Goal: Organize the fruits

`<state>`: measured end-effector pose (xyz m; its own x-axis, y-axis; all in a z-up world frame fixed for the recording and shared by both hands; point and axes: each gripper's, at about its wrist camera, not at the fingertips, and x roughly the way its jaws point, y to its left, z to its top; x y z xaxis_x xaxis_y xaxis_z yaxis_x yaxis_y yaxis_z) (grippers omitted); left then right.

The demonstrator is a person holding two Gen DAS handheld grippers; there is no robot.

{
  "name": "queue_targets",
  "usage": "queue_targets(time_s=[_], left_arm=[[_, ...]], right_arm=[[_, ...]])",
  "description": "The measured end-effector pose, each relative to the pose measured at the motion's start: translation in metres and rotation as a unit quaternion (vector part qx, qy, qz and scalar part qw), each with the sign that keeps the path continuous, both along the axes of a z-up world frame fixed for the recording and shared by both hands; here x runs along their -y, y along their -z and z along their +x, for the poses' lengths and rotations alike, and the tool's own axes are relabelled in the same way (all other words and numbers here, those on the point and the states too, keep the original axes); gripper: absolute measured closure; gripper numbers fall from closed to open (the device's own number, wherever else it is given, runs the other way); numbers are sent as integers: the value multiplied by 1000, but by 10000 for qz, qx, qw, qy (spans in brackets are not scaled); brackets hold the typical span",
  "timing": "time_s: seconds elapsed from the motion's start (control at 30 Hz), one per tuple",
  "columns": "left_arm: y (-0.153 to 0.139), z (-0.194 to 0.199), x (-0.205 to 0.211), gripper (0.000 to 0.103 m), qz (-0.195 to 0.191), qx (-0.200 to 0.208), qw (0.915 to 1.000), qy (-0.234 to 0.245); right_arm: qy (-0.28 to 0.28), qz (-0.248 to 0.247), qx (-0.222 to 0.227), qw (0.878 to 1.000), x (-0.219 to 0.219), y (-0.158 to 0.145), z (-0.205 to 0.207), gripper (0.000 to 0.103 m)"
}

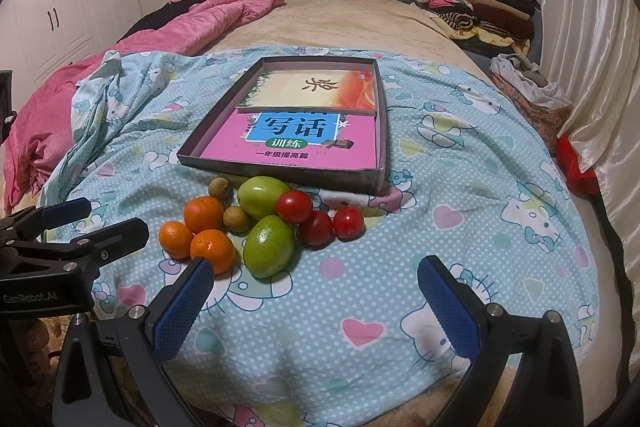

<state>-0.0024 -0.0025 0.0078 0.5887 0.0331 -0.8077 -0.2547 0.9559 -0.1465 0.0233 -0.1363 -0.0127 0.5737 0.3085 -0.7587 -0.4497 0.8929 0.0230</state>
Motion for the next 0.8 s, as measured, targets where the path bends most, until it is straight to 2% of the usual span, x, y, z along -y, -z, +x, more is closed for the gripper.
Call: queue_targets(time_s=[0.8], left_arm=[[1, -1, -6, 0, -16, 12, 10000, -71]], right_arm=[[3, 8, -9, 10000, 0, 0, 1, 0]])
